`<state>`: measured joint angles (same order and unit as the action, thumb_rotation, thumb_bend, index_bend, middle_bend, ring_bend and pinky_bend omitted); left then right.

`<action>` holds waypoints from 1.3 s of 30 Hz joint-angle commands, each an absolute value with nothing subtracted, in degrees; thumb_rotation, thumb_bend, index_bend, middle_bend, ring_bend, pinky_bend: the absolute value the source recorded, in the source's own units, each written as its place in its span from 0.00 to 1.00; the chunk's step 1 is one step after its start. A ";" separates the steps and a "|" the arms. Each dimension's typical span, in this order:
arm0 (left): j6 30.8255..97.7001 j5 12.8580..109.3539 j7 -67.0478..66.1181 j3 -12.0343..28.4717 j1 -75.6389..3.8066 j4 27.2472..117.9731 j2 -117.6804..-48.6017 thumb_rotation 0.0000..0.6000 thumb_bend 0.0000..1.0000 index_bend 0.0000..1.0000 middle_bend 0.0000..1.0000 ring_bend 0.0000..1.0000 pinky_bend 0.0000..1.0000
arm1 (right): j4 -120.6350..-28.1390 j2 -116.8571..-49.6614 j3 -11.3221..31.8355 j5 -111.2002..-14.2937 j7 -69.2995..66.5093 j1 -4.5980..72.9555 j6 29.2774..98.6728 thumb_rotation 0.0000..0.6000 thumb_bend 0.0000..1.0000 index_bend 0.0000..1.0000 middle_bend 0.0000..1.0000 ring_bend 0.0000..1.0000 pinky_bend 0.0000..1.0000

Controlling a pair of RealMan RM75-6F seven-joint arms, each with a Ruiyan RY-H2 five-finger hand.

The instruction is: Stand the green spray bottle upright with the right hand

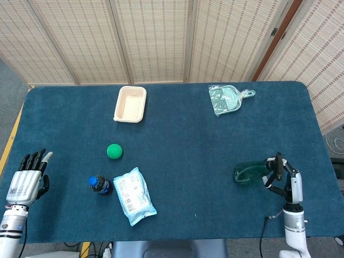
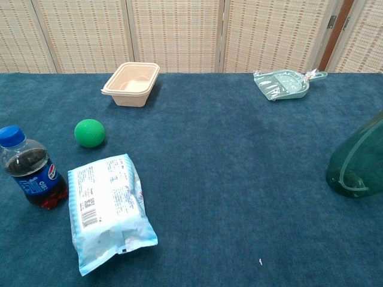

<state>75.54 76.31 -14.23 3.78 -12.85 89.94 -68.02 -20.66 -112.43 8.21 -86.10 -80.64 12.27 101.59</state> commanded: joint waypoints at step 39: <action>75.13 76.14 -14.17 3.81 -12.95 89.63 -67.97 1.00 0.70 0.00 0.00 0.00 0.00 | -20.48 -111.96 8.31 -85.81 -80.79 12.26 100.74 1.00 0.21 0.31 0.40 0.42 0.44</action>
